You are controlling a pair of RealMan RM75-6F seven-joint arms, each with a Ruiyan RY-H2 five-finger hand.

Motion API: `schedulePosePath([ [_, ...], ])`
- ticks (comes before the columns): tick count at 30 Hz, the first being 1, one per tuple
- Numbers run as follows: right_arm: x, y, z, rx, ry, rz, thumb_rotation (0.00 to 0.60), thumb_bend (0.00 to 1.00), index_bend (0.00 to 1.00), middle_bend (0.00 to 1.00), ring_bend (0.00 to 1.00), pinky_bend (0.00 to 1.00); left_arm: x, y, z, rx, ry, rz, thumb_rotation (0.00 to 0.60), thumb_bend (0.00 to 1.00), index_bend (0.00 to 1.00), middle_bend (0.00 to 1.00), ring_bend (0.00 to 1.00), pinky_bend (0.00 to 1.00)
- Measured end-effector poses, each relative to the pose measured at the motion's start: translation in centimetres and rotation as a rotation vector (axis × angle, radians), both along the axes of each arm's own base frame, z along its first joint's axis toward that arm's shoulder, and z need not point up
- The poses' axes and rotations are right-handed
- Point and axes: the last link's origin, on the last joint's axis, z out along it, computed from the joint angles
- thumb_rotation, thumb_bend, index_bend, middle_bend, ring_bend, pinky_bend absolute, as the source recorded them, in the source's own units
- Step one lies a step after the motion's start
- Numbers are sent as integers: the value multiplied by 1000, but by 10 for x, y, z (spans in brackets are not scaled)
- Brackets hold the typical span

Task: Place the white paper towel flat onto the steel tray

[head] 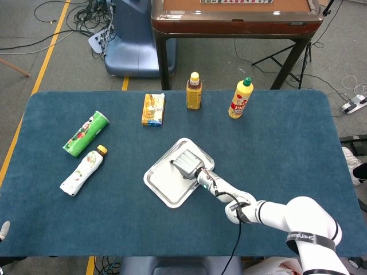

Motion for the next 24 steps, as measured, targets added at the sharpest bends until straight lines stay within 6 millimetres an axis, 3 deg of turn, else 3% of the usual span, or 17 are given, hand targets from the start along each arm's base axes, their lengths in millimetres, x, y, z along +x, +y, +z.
schedulePosePath([
  [24, 9, 14, -8, 41, -17, 63, 465, 1000, 261, 1000, 1000, 1000, 1, -1, -1, 4, 2, 2, 600, 274, 218, 142, 141, 0],
])
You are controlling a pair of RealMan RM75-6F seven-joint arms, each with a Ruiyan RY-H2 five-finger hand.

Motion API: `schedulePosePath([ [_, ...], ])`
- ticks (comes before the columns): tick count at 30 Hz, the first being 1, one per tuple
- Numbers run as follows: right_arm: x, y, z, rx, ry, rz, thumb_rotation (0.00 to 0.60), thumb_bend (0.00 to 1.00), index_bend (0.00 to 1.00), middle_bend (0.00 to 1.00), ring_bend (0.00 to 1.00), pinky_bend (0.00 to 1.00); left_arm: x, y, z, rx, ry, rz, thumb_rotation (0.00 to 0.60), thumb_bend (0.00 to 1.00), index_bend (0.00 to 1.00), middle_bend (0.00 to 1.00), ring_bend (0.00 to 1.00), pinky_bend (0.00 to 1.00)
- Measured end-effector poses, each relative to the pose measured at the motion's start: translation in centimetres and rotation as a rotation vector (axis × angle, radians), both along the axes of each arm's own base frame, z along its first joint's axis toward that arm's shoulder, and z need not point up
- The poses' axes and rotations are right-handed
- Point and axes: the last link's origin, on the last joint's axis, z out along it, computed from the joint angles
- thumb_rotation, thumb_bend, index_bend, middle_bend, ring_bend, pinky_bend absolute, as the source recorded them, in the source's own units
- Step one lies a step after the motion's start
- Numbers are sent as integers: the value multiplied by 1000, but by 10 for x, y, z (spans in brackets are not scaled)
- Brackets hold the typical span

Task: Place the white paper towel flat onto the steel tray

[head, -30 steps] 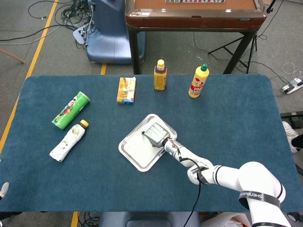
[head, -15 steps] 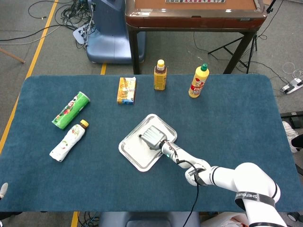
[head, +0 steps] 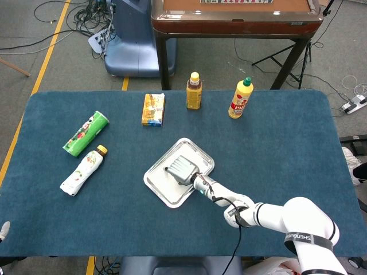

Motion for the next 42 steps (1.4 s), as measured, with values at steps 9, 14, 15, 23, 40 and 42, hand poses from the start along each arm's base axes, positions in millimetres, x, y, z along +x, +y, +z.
schedulePosePath([
  [9, -1, 4, 13, -13, -30, 25, 464, 1000, 261, 1000, 1000, 1000, -1, -1, 0, 4, -4, 2, 600, 274, 218, 142, 141, 0],
  [14, -12, 11, 31, -17, -29, 37, 465, 1000, 261, 1000, 1000, 1000, -2, -2, 1, 6, -4, 3, 600, 274, 218, 142, 141, 0],
  [15, -17, 12, 36, -21, -29, 35, 465, 1000, 261, 1000, 1000, 1000, -2, -2, 1, 5, -4, 3, 600, 274, 218, 142, 141, 0],
  [23, -51, 17, 67, -53, 7, 3, 465, 1000, 261, 1000, 1000, 1000, -1, 0, -2, -4, -8, -5, 600, 274, 218, 142, 141, 0],
  [40, -92, 13, 69, -70, 104, -74, 465, 1000, 261, 1000, 1000, 1000, 0, 1, -5, -12, -9, -4, 600, 274, 218, 142, 141, 0],
  [42, -94, 12, 67, -70, 111, -80, 466, 1000, 261, 1000, 1000, 1000, 0, 1, -6, -14, -9, -4, 600, 274, 218, 142, 141, 0],
])
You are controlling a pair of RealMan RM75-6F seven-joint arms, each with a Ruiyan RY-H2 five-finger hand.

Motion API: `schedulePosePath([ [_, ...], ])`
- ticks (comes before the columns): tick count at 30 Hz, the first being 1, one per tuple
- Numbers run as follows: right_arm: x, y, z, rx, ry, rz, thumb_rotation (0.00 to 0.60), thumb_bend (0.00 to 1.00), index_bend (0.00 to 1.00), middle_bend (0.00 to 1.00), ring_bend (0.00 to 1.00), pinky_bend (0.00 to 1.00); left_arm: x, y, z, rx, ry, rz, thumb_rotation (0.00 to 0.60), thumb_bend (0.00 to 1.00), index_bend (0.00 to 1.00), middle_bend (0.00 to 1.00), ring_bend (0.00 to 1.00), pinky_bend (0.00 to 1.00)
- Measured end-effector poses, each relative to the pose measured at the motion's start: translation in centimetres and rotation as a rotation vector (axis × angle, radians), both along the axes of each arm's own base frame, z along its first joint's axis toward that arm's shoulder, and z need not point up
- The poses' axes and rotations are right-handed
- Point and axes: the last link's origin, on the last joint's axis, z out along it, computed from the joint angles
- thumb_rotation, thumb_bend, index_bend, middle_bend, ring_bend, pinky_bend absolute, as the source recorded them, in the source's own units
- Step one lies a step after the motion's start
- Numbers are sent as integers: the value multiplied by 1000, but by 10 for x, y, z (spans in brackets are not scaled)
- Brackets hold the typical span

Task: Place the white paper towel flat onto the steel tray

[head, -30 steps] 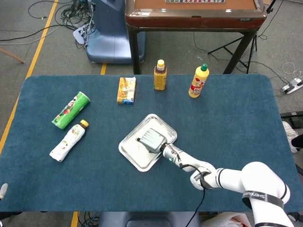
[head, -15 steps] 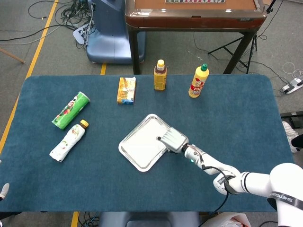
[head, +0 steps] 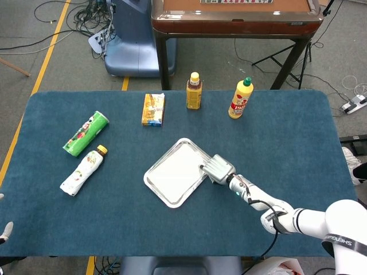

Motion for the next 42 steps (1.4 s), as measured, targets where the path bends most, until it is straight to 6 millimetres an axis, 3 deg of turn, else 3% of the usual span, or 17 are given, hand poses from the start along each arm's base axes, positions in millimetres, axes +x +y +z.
schedulePosePath([
  [15, 1, -5, -6, -7, 2, 5, 465, 1000, 261, 1000, 1000, 1000, -1, 0, 1, 5, 0, 2, 600, 274, 218, 142, 141, 0],
  [20, 4, -5, 2, -26, -33, 11, 463, 1000, 261, 1000, 1000, 1000, -2, 0, 2, 10, 0, 4, 600, 274, 218, 142, 141, 0],
  [26, 4, -8, 36, -108, -90, 26, 463, 974, 255, 951, 958, 1000, -1, 2, 2, 8, -1, -3, 600, 274, 218, 142, 141, 0],
  [28, 2, -8, 52, -148, -107, 26, 464, 894, 244, 885, 896, 1000, -1, 3, 3, 9, 0, -5, 600, 274, 218, 142, 141, 0],
  [32, -4, -3, 81, -233, -141, 14, 464, 831, 235, 773, 775, 988, 0, 6, 4, 10, 3, -10, 600, 274, 218, 142, 141, 0],
  [42, -45, 30, 154, -451, -184, -98, 474, 825, 186, 459, 450, 692, 3, 16, 4, 9, 6, -31, 600, 274, 218, 142, 141, 0],
])
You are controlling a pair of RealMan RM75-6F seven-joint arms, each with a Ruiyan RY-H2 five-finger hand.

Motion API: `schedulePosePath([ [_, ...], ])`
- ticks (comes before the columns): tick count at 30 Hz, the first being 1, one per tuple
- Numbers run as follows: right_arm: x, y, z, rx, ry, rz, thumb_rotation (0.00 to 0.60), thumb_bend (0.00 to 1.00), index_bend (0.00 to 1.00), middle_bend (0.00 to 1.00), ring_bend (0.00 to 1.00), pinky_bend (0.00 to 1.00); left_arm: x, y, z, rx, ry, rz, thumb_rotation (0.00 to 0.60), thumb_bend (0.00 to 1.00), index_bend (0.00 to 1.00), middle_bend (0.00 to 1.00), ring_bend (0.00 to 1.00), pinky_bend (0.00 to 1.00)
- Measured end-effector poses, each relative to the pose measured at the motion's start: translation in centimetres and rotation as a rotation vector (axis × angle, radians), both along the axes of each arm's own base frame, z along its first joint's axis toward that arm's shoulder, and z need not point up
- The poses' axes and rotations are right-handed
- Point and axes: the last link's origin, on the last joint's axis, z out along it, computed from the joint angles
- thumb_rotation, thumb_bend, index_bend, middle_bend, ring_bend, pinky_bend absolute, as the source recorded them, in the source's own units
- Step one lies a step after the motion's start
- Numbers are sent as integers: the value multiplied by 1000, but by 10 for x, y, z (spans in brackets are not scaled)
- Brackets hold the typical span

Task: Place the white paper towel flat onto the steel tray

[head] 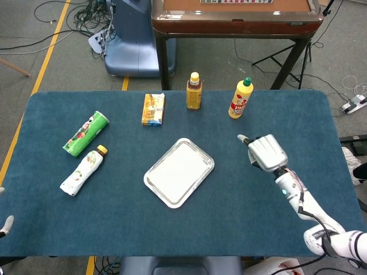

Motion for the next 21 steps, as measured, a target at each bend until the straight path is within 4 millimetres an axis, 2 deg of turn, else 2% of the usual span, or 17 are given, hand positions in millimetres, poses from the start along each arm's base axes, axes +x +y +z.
schedulePosePath([
  [3, -15, 15, 16, -41, -6, -46, 584, 826, 136, 359, 360, 630, 1, 3, -1, -1, -1, -11, 600, 274, 218, 142, 140, 0],
  [5, -24, 24, 24, -64, -10, -74, 600, 795, 118, 312, 306, 572, 2, 5, -2, 0, -2, -19, 600, 274, 218, 142, 139, 0],
  [8, -39, 42, 36, -107, -28, -121, 600, 588, 116, 276, 257, 505, 3, 9, -4, 0, -6, -34, 600, 274, 218, 142, 138, 0],
  [10, -50, 55, 45, -141, -41, -155, 600, 398, 114, 258, 230, 455, 4, 11, -5, -4, -7, -45, 600, 274, 218, 142, 138, 0],
  [12, -61, 69, 53, -171, -51, -189, 600, 316, 108, 238, 207, 422, 6, 14, -7, -9, -9, -57, 600, 274, 218, 142, 137, 0],
  [18, -83, 103, 66, -217, -51, -263, 600, 301, 105, 218, 183, 391, 10, 18, -11, -20, -13, -79, 600, 274, 218, 142, 137, 0],
  [21, -84, 111, 68, -217, -54, -263, 600, 301, 105, 218, 181, 375, 11, 20, -14, -29, -13, -81, 600, 274, 218, 142, 137, 0],
])
